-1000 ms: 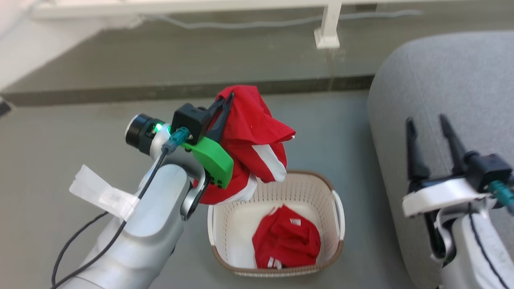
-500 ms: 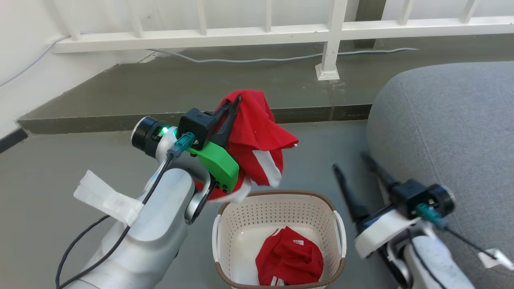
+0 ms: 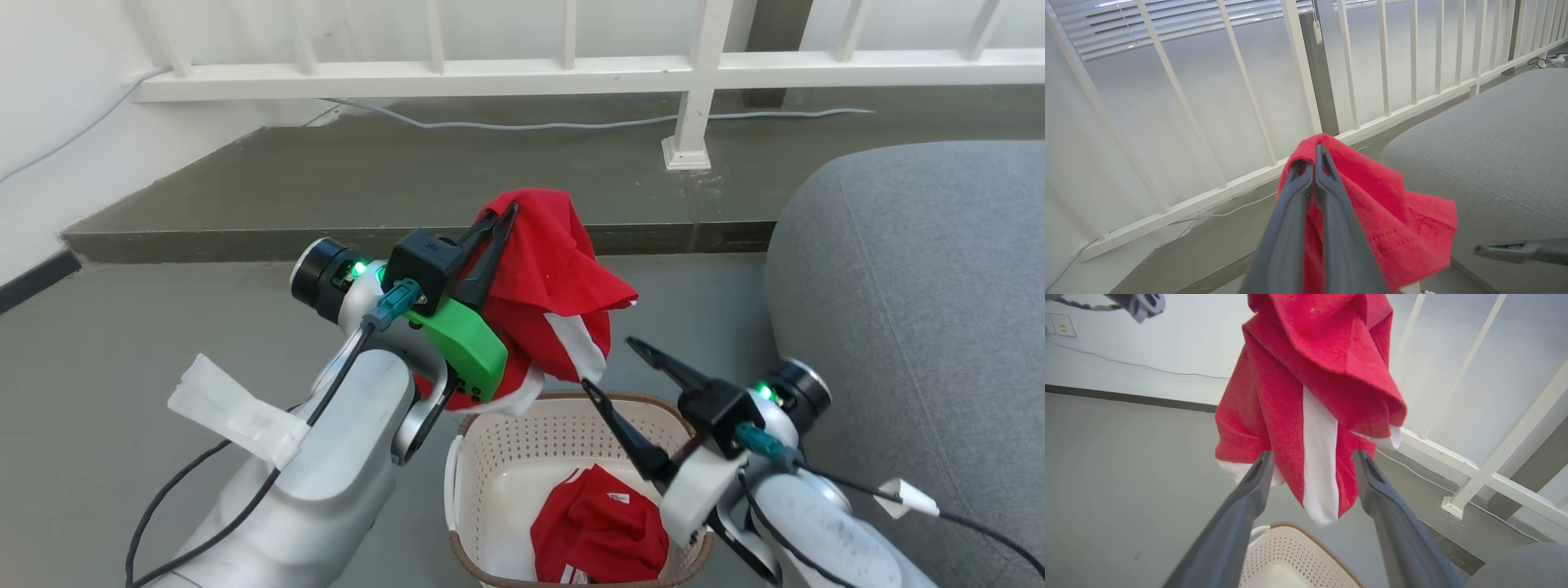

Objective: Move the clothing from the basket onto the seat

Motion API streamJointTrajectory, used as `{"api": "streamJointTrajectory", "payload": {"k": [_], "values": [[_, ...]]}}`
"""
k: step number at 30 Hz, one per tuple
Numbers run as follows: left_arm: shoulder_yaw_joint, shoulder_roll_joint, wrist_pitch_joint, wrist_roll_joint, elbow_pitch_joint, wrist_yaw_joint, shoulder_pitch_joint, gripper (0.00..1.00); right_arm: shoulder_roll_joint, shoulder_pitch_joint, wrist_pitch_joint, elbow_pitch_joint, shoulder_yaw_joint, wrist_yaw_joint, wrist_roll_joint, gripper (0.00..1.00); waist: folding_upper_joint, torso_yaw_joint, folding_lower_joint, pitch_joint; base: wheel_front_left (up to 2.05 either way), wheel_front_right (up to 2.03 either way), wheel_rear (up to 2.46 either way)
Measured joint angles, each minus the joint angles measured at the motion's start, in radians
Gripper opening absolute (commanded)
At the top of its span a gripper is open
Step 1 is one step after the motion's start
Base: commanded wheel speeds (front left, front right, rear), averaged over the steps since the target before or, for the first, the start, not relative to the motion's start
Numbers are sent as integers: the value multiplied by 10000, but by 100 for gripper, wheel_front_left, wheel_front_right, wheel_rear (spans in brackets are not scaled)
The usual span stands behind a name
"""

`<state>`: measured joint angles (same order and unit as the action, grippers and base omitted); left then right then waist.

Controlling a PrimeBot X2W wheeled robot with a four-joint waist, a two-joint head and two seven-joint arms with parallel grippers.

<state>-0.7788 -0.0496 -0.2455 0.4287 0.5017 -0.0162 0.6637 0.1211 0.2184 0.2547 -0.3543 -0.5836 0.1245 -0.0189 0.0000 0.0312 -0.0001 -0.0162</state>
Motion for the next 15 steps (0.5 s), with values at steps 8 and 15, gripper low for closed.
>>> {"api": "streamJointTrajectory", "payload": {"k": [8,15], "values": [[19,0,77,75,-132,2,-33,0,67,882,0,-236,-263,0,-422,100,0,102,0,-54,0,0,0],[61,0,102,77,-222,176,-69,0,265,897,0,-706,-384,0,-819,100,0,107,0,-50,0,0,0]]}}
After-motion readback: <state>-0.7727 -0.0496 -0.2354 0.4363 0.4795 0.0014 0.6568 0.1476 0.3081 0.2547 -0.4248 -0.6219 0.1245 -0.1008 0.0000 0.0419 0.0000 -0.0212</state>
